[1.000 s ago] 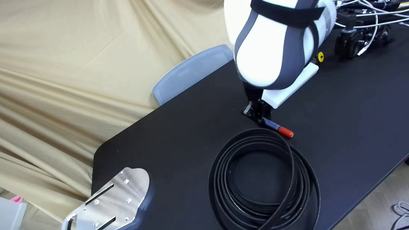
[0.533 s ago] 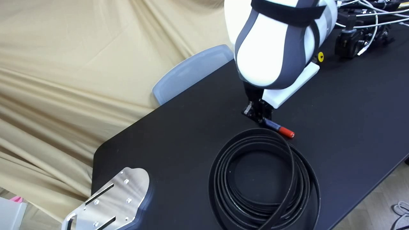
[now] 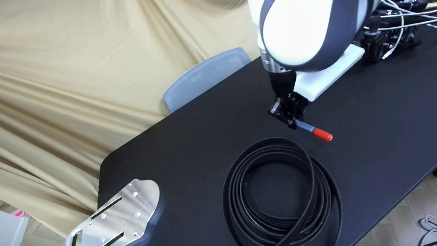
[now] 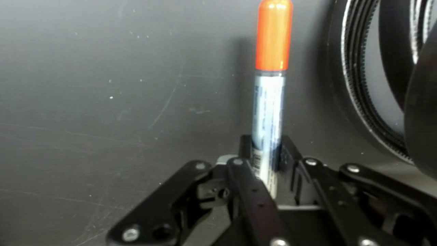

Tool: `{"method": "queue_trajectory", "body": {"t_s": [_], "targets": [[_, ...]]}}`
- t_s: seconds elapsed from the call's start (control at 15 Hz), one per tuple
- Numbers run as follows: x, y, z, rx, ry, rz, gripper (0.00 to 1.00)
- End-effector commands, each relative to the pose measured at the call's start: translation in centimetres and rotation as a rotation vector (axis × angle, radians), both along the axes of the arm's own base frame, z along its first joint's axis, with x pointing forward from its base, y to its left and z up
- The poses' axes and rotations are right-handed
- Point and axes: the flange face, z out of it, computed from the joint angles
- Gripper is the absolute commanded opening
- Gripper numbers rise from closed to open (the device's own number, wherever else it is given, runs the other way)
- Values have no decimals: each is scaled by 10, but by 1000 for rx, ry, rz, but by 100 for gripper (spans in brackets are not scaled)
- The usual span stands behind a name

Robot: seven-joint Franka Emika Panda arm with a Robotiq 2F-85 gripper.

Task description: Move the marker to the right

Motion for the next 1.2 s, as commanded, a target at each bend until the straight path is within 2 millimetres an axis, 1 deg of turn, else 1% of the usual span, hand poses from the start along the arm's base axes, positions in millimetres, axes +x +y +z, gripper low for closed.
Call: {"method": "queue_trajectory", "body": {"t_s": [0.0, 0.2, 0.27, 0.4, 0.53, 0.67, 0.8, 0.93, 1.13], "targets": [[-34, -22, 28, -9, 20, -77, 6], [-55, -45, 39, -10, 22, -139, 6], [-62, -56, 41, -8, 16, -167, 6], [-70, -76, 42, -2, 11, -214, 6], [-75, -102, 42, 2, -1, -275, 6], [-74, -130, 43, 1, -40, -318, 6], [-68, -153, 42, -2, -78, -361, 6], [-60, -172, 37, -15, -94, -391, 6], [-50, -193, 24, -31, -80, -423, 6]]}}
